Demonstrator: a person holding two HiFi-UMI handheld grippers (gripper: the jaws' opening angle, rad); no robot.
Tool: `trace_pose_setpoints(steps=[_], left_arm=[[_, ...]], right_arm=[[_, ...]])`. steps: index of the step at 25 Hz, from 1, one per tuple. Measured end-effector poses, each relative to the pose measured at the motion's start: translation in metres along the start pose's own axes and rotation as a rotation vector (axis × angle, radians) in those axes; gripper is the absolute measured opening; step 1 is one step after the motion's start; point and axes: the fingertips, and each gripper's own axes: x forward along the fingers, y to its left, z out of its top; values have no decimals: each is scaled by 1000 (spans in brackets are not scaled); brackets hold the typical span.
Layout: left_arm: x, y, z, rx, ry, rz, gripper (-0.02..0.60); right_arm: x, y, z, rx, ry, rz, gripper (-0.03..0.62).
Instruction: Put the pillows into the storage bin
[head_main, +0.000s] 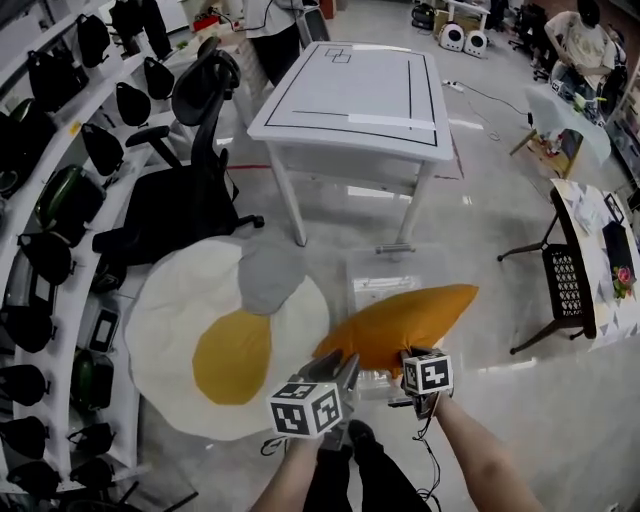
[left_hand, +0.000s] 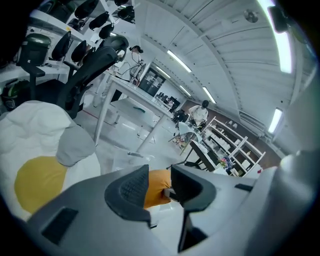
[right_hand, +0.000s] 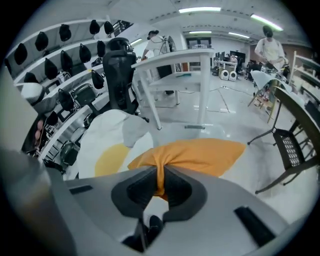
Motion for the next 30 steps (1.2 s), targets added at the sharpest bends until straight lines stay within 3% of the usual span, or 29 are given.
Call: trace_pose_setpoints(steps=[6,10,22,30], left_arm=[[-5,6,-10,-20,9,22,138],[-9,7,-19,-27,24,36,138],[-15,-12,-29,-23,14,49,138],[-35,-24,-20,34,-12,83,138]], right_arm=[[-18,-4,-35,37,94,-63,72],[-33,3,-46,59,77,-45,101],[-106,3,-24,126,-192,-15,3],[-168,9,10,180,-362,61,0]])
